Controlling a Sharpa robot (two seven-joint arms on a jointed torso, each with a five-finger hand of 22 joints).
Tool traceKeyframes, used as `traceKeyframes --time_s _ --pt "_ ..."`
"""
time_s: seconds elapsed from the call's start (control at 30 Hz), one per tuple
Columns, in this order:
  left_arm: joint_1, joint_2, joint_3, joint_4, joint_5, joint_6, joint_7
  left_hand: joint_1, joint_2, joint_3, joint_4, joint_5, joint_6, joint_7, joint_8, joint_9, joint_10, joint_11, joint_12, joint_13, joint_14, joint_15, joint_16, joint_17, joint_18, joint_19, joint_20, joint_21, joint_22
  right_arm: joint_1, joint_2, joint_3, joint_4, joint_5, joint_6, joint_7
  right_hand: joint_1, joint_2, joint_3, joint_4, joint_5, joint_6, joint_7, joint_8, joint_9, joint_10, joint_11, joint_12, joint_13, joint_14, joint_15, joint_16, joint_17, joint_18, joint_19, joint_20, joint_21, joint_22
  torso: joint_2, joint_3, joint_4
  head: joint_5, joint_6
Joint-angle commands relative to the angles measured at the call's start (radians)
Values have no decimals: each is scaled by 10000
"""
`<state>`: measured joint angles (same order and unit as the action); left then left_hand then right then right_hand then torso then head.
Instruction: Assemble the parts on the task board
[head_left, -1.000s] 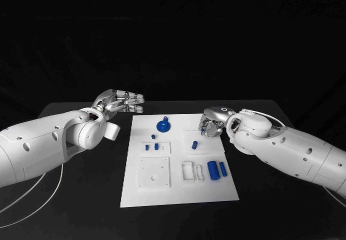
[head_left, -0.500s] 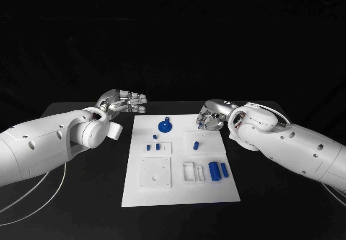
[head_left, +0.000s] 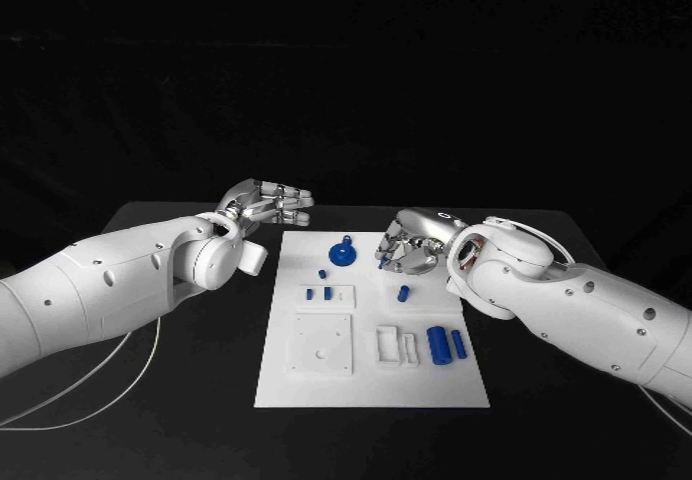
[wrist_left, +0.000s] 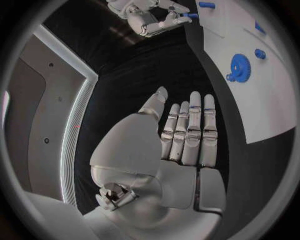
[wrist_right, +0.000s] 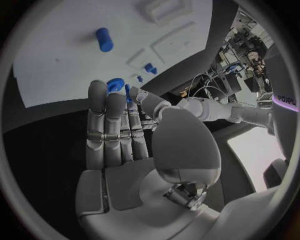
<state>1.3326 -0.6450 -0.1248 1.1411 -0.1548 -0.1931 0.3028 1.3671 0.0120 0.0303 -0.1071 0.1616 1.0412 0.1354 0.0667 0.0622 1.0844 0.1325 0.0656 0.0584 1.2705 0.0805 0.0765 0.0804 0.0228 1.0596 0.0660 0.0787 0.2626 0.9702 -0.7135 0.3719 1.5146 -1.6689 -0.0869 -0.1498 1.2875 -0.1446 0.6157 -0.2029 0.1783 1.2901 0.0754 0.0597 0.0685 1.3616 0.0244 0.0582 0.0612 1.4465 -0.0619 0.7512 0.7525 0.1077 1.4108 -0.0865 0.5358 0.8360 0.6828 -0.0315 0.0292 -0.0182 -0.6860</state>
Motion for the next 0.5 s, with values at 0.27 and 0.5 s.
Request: traceKeyframes --time_s 0.27,0.5 --pt "-208 379 -16 -617 -127 -120 378 -11 90 -133 72 -319 -59 53 -6 9 -44 -2 -15 2 -23 67 -51 0 104 49 34 20 -78 -117 377 -588 148 -539 9 63 -11 176 -87 -58 46 47 -19 41 10 82 -38 13 18 2 -61 57 -38 250 95 -31 -86 235 -358 -170 -38 433 -193" --pt "-379 811 -21 -1174 -21 -197 456 4 150 -217 120 -310 -45 43 2 10 9 -8 -13 2 -124 99 -77 -17 87 -27 77 -28 -200 -196 661 -1136 122 -958 -27 44 -41 180 -74 -83 65 50 -20 36 10 83 -36 19 20 -4 -63 64 -73 205 140 -40 -182 519 -542 -295 -26 726 -413"
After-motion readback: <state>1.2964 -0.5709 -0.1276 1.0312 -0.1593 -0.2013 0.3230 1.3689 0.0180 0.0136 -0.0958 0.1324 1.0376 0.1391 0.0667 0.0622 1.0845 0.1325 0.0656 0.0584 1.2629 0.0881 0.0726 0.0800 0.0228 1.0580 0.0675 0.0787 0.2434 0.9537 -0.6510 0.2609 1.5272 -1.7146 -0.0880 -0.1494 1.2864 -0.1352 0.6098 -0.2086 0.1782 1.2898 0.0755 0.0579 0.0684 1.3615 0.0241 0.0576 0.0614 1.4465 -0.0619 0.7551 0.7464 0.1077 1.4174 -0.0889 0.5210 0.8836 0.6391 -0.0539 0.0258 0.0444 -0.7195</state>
